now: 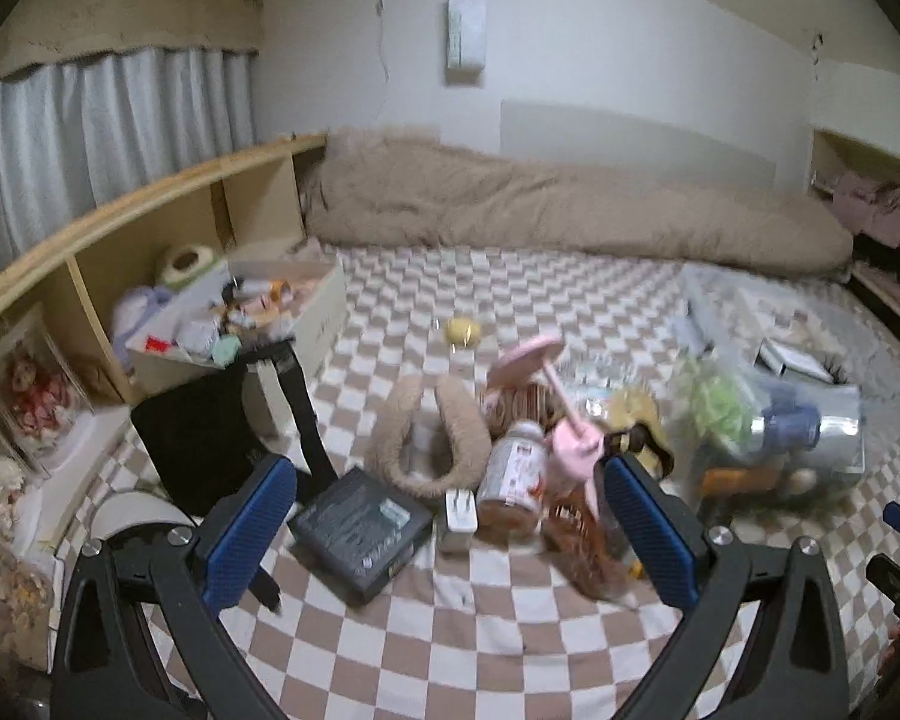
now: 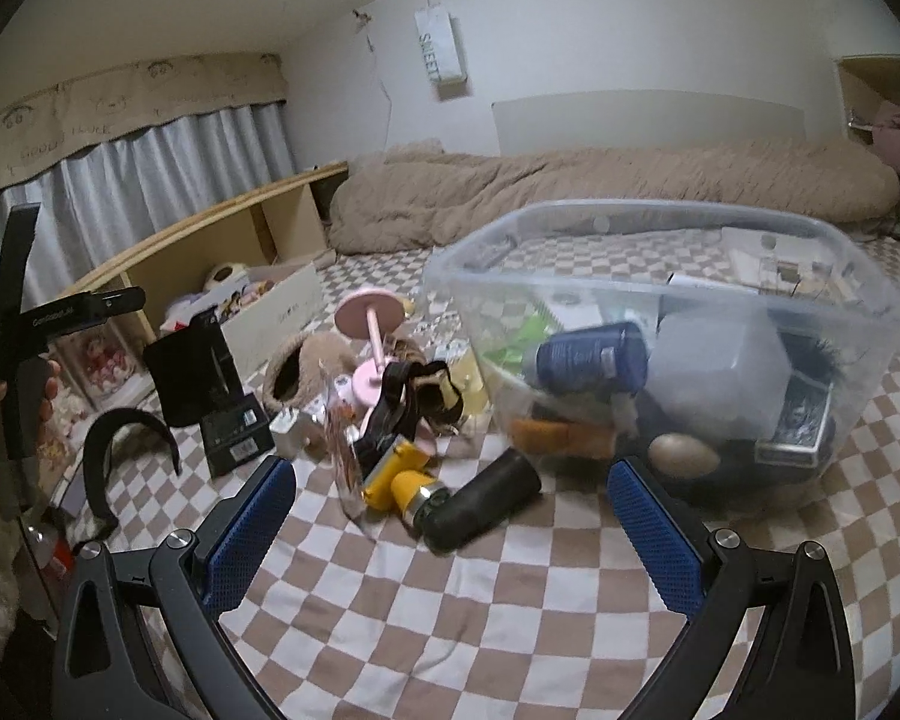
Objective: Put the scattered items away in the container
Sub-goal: 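Withdraw both tools from the clear box back toward the scattered items, then close the left tool on the white plug while the right tool closes on the clear plastic bag, then lift the white plug with the left tool while the right tool lifts the clear bag, then carry the white plug and clear bag over the clear box with both tools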
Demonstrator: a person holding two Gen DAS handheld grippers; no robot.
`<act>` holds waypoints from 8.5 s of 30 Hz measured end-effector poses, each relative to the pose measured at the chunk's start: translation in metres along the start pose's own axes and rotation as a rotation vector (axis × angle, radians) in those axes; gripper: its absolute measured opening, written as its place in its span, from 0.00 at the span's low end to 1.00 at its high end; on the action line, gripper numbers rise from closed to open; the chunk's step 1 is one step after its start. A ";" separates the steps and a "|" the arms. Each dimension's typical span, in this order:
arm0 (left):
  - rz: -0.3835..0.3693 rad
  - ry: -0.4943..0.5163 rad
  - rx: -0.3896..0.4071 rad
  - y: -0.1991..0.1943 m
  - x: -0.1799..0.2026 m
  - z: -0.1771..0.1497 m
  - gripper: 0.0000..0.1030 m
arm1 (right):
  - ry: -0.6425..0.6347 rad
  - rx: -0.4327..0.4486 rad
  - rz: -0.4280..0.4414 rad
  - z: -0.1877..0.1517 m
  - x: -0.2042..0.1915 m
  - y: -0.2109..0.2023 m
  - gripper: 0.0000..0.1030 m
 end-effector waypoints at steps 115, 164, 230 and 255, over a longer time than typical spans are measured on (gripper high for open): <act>-0.329 0.387 -0.614 0.096 0.078 -0.151 0.27 | 0.507 -0.432 0.361 -0.095 0.104 0.061 0.06; -0.274 0.449 -0.668 0.115 0.114 -0.175 0.28 | 0.358 -0.487 0.256 -0.115 0.080 0.101 0.43; -0.444 0.128 -0.137 0.039 0.227 0.025 0.27 | 0.542 0.039 0.190 0.092 0.234 0.002 0.11; -0.567 0.099 -0.008 0.089 0.285 0.087 0.27 | 0.305 -0.050 -0.163 0.156 0.271 0.102 0.11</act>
Point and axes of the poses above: each gripper's, at about its wrist camera, not at the fingertips, and y roughly the way its jaws point, x to its right, z to its top, the point moved 1 cm from there along y, roughly the way its jaws point, and after that the axes turned 13 degrees about x, right-handed, at the moved point
